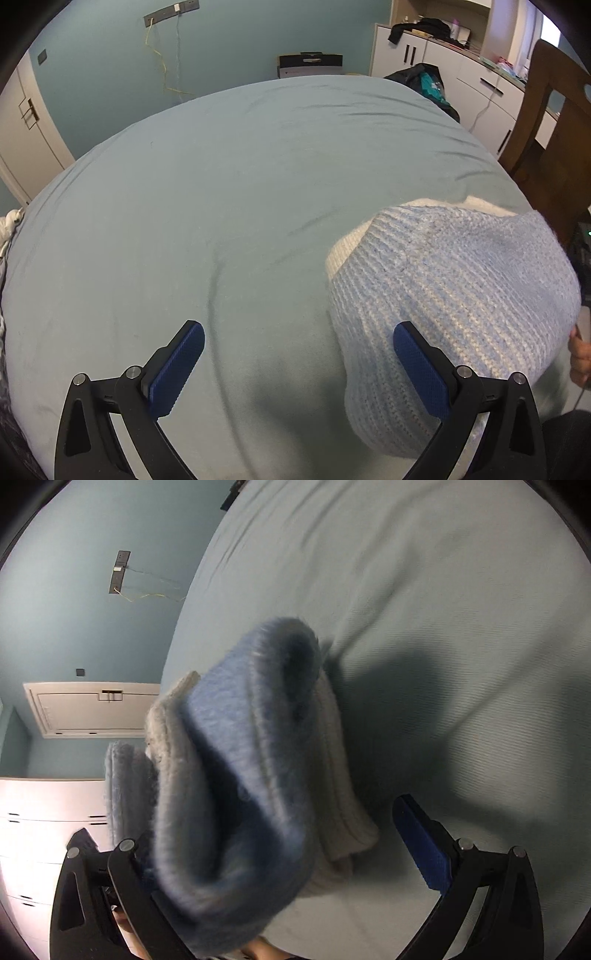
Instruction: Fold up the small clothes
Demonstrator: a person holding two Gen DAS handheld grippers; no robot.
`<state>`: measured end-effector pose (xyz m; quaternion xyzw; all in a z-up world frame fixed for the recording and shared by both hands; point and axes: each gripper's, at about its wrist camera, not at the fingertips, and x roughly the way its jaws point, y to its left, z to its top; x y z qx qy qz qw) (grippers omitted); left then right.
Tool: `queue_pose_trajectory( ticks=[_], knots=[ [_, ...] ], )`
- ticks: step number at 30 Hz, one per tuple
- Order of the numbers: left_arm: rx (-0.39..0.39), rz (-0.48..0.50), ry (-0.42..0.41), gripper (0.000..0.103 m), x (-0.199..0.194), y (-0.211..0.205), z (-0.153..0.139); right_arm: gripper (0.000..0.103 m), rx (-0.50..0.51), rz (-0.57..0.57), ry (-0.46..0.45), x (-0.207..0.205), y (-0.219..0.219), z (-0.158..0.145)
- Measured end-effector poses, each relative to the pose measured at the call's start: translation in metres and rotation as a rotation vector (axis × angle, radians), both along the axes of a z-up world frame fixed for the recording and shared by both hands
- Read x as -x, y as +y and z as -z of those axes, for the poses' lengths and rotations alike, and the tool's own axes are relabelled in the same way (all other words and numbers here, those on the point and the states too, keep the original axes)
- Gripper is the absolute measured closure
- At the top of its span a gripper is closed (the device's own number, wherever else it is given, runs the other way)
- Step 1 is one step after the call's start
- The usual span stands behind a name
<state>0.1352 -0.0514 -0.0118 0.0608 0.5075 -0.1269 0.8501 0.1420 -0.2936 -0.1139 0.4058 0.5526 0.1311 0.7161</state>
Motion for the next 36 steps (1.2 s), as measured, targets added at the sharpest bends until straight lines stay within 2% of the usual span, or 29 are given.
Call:
queue_pose_trajectory(
  ticks=[2, 6, 7, 12, 15, 18, 21, 22, 25, 26, 27, 30, 33, 35, 36],
  knots=[
    [0.026, -0.004, 0.019, 0.000, -0.005, 0.003, 0.002, 0.001, 0.005, -0.033, -0.019, -0.009, 0.015, 0.004],
    [0.144, -0.065, 0.133, 0.000, -0.025, 0.021, 0.017, 0.001, -0.164, -0.096, 0.037, -0.025, 0.046, 0.032],
    [0.185, -0.087, 0.166, 0.000, -0.029, 0.027, 0.023, 0.001, -0.162, -0.103, 0.030, -0.026, 0.051, 0.033],
    [0.491, -0.183, 0.377, 0.000, -0.049, 0.052, 0.067, 0.001, -0.167, -0.145, 0.010, -0.033, 0.070, 0.037],
    [0.673, -0.186, 0.444, 0.000, -0.055, 0.057, 0.085, 0.001, -0.185, -0.151, 0.001, -0.037, 0.062, 0.042],
    [0.775, -0.156, 0.494, 0.000, -0.057, 0.061, 0.099, 0.001, -0.195, -0.154, 0.002, -0.047, 0.061, 0.047],
    [0.971, -0.110, 0.531, 0.000, -0.057, 0.071, 0.106, 0.001, -0.196, -0.165, -0.004, -0.054, 0.048, 0.053],
    [0.992, -0.095, 0.532, 0.000, -0.058, 0.071, 0.104, 0.001, -0.194, -0.167, -0.005, -0.060, 0.042, 0.055],
    [0.911, 0.001, 0.540, 0.000, -0.055, 0.053, 0.103, 0.001, -0.200, -0.168, -0.005, -0.067, 0.034, 0.061],
    [0.918, 0.046, 0.572, 0.000, -0.054, 0.042, 0.107, 0.001, -0.203, -0.171, -0.006, -0.065, 0.021, 0.058],
    [0.961, 0.070, 0.604, 0.000, -0.053, 0.036, 0.112, 0.001, -0.204, -0.172, -0.007, -0.069, 0.018, 0.061],
    [0.972, 0.067, 0.598, 0.000, -0.054, 0.028, 0.117, 0.001, -0.209, -0.177, -0.012, -0.073, 0.013, 0.063],
    [0.972, 0.019, 0.631, 0.000, -0.058, 0.021, 0.122, 0.001, -0.198, -0.171, -0.006, -0.080, 0.007, 0.065],
    [0.937, 0.035, 0.614, 0.000, -0.052, 0.016, 0.117, 0.001, -0.164, -0.185, -0.011, -0.083, 0.012, 0.061],
    [0.916, 0.074, 0.595, 0.000, -0.049, 0.011, 0.109, 0.001, -0.140, -0.199, -0.020, -0.083, 0.017, 0.056]
  ],
)
